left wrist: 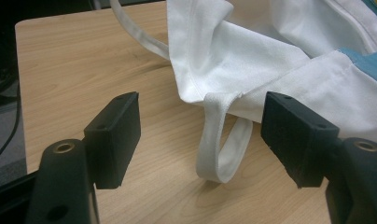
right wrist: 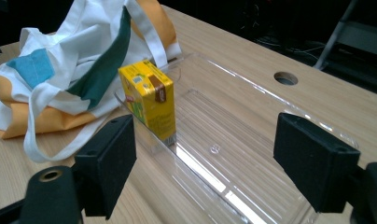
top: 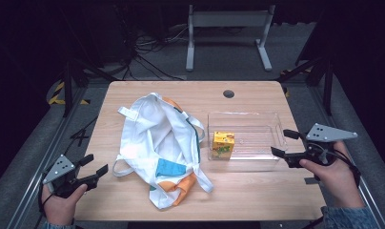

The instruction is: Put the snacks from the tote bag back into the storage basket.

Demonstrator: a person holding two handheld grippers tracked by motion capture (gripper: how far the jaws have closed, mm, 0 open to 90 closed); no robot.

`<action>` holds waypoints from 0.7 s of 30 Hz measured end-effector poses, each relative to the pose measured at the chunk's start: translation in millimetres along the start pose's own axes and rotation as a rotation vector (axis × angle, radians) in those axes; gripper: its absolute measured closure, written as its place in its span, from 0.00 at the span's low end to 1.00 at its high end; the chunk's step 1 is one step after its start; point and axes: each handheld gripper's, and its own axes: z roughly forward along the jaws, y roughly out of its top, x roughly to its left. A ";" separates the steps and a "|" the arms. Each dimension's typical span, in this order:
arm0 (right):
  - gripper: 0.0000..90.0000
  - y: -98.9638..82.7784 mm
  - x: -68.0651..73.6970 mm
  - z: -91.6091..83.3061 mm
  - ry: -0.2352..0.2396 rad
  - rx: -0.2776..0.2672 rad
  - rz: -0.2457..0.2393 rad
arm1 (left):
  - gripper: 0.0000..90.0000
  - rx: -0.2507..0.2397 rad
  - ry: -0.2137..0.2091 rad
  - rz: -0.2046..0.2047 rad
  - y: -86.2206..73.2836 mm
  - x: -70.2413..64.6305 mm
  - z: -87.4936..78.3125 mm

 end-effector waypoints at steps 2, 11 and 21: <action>0.24 -8.7 0.5 0.2 -0.011 0.006 0.004 | 0.33 0.002 -0.002 0.003 -2.3 0.2 -0.9; 0.26 -48.1 6.7 2.6 -0.079 -0.044 0.059 | 0.33 0.010 -0.005 -0.013 -14.4 2.1 -4.5; 0.26 -82.2 8.5 10.4 -0.129 -0.026 0.108 | 0.34 0.035 -0.017 0.010 -21.7 4.3 6.7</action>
